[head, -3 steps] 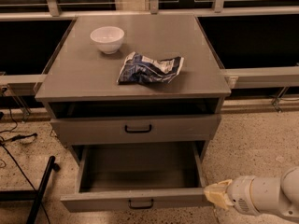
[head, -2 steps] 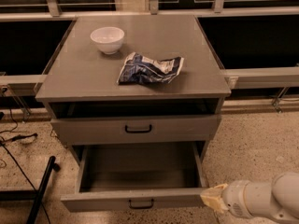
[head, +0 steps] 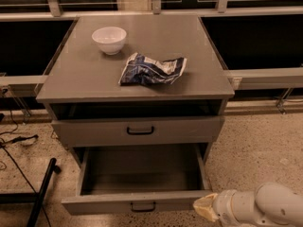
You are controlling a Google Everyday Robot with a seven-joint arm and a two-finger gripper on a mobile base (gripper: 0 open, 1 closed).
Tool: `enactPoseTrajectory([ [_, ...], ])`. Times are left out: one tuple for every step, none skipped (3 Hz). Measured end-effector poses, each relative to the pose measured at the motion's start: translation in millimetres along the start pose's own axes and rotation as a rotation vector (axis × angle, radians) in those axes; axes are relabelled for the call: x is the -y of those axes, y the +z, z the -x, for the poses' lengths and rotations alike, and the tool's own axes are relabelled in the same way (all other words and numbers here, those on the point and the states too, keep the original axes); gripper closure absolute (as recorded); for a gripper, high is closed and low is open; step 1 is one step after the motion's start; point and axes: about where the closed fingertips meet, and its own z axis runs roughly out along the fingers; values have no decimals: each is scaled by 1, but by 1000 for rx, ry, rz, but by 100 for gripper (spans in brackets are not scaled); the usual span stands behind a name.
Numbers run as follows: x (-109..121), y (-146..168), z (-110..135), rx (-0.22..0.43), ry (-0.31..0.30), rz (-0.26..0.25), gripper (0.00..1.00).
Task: Close middle drawer
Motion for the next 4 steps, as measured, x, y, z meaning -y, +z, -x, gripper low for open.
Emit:
enactPoseTrajectory([
  [2,20,-10,8,-31,4,100],
  [6,45,-28,-2,-81,-13,100],
  [9,59,-35,-8,-110,-26,100],
  [15,72,-37,-3,-132,-44,100],
])
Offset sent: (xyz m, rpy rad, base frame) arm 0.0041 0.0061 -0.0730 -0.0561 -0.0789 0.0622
